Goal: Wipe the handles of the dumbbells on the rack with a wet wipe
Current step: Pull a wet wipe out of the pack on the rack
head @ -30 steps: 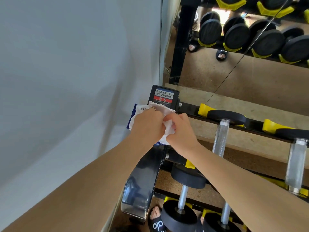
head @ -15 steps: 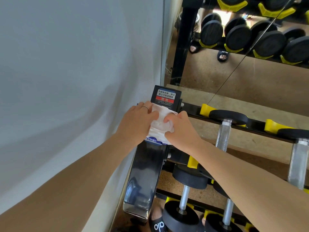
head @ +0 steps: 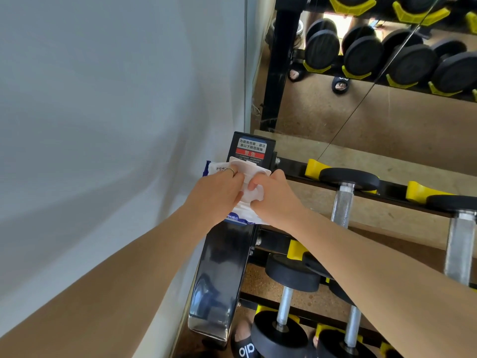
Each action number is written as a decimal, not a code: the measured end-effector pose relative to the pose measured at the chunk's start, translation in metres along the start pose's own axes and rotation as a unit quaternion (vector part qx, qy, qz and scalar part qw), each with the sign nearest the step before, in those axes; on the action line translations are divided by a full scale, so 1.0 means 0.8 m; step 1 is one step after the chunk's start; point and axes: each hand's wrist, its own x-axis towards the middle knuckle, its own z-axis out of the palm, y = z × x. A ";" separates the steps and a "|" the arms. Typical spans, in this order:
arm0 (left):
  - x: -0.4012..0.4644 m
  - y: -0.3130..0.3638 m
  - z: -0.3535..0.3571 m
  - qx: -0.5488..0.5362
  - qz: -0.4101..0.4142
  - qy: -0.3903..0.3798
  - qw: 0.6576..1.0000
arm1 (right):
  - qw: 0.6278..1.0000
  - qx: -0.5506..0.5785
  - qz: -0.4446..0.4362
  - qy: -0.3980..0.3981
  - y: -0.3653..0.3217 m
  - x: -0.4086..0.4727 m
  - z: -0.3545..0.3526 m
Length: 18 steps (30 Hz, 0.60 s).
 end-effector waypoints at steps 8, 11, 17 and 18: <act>0.001 -0.008 0.007 -0.145 -0.038 0.042 0.988 | 0.999 -0.027 -0.008 0.022 -0.004 -0.004 0.005; -0.003 -0.010 0.004 -0.279 -0.082 0.050 0.955 | 0.999 -0.032 -0.007 0.025 -0.004 -0.006 0.005; -0.010 -0.007 -0.011 -0.447 -0.188 0.030 0.874 | 0.996 -0.078 -0.022 0.035 -0.006 -0.013 0.008; -0.012 -0.006 -0.014 -0.475 -0.204 0.026 0.855 | 0.996 -0.081 -0.021 0.032 -0.007 -0.012 0.007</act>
